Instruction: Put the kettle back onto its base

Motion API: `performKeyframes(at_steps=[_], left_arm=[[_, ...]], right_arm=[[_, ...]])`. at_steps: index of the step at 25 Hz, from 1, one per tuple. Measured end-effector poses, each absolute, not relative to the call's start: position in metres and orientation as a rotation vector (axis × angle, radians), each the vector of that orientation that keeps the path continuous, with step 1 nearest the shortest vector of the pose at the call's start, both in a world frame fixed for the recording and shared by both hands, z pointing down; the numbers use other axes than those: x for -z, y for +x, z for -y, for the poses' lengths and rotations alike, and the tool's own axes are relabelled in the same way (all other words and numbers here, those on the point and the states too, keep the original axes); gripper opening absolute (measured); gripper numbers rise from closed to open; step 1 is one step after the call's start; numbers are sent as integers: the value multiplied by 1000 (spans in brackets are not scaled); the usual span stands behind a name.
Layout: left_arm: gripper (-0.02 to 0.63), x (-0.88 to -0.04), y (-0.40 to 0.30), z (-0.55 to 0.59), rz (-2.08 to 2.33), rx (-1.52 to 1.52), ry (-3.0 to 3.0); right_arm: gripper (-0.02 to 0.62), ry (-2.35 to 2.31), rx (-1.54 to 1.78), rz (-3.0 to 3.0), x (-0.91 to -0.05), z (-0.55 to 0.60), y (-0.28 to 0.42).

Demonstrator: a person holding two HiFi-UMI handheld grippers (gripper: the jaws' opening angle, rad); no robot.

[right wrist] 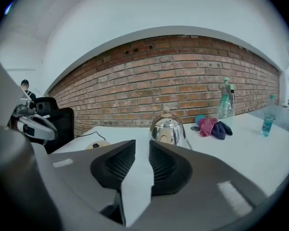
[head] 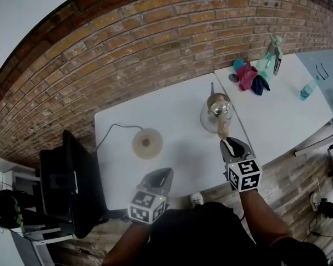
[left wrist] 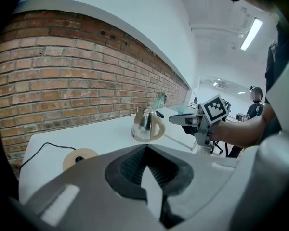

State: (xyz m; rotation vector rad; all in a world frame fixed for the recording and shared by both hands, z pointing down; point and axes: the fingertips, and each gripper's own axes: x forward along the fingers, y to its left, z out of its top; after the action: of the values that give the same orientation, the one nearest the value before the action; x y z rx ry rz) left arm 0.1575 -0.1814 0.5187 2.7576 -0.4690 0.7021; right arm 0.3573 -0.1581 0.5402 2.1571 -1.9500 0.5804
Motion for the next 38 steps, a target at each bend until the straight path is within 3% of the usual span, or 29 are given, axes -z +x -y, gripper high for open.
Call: performKeyframes(at_steps=[7, 14, 28, 38], left_arm=[[1, -524, 172, 191, 479, -715, 2747], [1, -534, 173, 193, 474, -761, 2727], [0, -549, 161, 208, 529, -774, 2693], [1, -552, 155, 217, 561, -763, 2679]], right_arm=[[213, 2166, -598, 1865, -561, 176, 386], [249, 2171, -625, 1805, -588, 196, 399], [247, 2190, -618, 1675, -628, 229, 419], [164, 2198, -617, 1645, -629, 234, 432]])
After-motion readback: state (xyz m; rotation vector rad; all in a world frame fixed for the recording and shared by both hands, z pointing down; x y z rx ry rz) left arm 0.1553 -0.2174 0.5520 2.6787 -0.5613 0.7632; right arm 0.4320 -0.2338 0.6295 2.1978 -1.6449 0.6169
